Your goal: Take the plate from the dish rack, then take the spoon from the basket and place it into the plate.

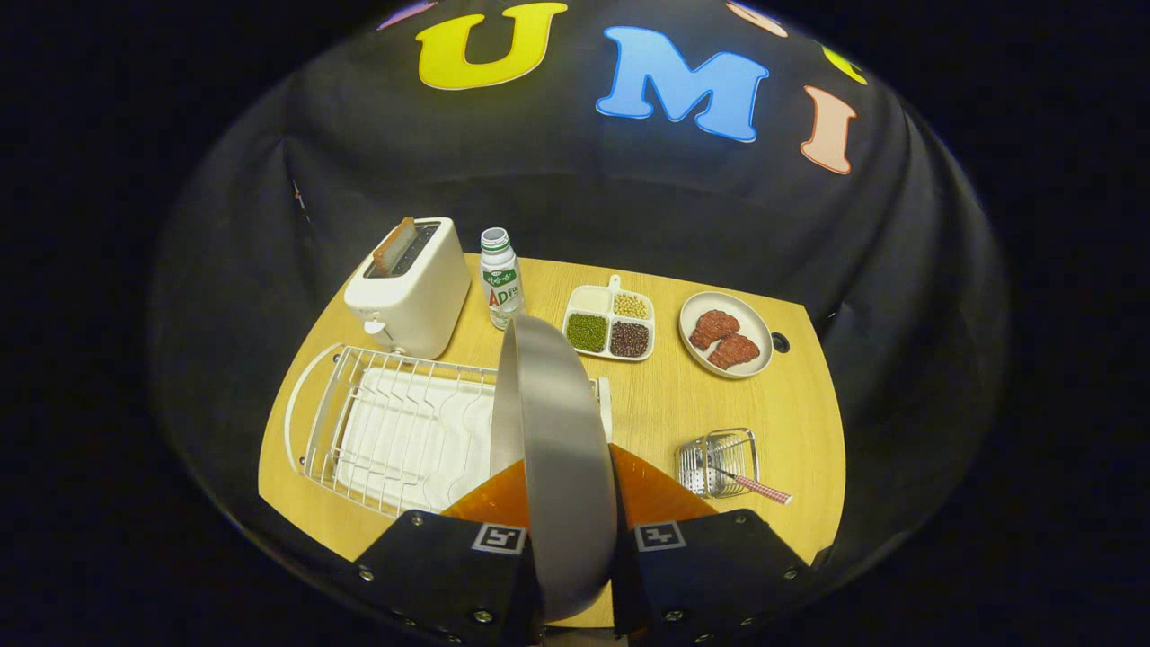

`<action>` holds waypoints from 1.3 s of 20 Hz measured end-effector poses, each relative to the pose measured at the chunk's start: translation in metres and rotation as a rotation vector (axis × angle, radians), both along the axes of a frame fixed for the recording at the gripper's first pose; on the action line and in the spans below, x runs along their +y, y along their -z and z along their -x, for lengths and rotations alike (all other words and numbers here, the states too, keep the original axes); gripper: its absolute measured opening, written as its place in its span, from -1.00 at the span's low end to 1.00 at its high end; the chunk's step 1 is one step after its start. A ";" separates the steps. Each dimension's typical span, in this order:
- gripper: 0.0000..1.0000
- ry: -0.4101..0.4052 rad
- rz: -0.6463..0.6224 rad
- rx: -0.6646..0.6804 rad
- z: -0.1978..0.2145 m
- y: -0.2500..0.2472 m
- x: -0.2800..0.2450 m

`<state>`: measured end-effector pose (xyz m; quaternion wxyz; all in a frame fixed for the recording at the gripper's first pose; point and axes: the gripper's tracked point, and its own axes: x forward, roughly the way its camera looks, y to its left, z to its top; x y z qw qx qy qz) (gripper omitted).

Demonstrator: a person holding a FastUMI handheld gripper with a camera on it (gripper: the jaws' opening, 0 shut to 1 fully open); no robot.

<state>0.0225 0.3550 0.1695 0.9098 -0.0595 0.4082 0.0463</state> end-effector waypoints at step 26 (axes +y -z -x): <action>-0.42 0.088 -0.454 0.055 0.140 0.122 -0.181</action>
